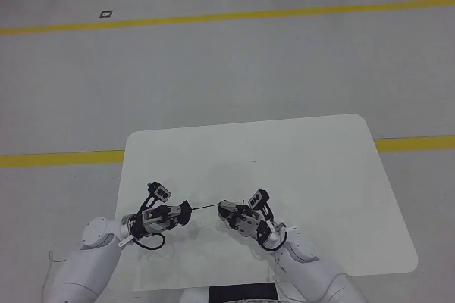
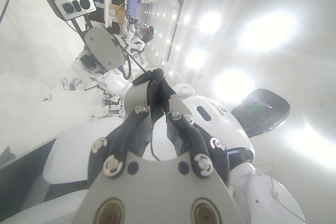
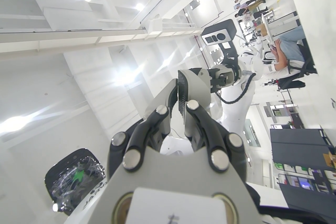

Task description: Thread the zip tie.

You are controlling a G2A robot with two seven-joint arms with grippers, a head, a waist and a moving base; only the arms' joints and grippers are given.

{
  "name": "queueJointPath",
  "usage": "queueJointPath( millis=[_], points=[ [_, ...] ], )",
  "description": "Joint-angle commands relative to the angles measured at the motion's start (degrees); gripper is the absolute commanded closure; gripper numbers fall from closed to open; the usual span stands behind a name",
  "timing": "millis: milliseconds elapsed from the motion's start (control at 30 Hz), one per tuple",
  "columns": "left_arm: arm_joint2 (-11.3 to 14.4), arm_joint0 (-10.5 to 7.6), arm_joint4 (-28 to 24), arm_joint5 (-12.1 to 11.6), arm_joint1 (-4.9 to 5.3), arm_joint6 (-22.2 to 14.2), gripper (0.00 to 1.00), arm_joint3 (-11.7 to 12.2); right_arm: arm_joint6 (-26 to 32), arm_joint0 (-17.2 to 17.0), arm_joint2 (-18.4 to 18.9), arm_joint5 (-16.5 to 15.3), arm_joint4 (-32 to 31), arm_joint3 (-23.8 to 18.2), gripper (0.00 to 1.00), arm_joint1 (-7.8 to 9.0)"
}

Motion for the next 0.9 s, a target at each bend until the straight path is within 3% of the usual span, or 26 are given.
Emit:
queueJointPath(
  millis=[0, 533, 633, 700, 733, 867],
  points=[
    [0.00, 0.00, 0.00, 0.00, 0.00, 0.00, 1.00, 0.00, -0.02, -0.08, 0.10, -0.07, -0.02, -0.04, 1.00, 0.03],
    [0.00, 0.00, 0.00, 0.00, 0.00, 0.00, 1.00, 0.00, -0.30, -0.79, 1.41, -0.37, -0.12, -0.82, 1.00, 0.37],
    [0.00, 0.00, 0.00, 0.00, 0.00, 0.00, 1.00, 0.00, -1.88, -1.03, 2.10, -1.59, -2.79, -1.38, 1.00, 0.62],
    [0.00, 0.00, 0.00, 0.00, 0.00, 0.00, 1.00, 0.00, -3.00, -1.57, 2.63, -2.35, -3.65, -2.42, 0.27, 0.76],
    [0.00, 0.00, 0.00, 0.00, 0.00, 0.00, 1.00, 0.00, -4.00, -1.75, 3.15, -2.60, -5.53, -3.09, 0.00, 0.94],
    [0.00, 0.00, 0.00, 0.00, 0.00, 0.00, 1.00, 0.00, -5.00, -2.98, 4.83, -2.60, -7.49, -6.00, 0.00, 1.16]
  ],
)
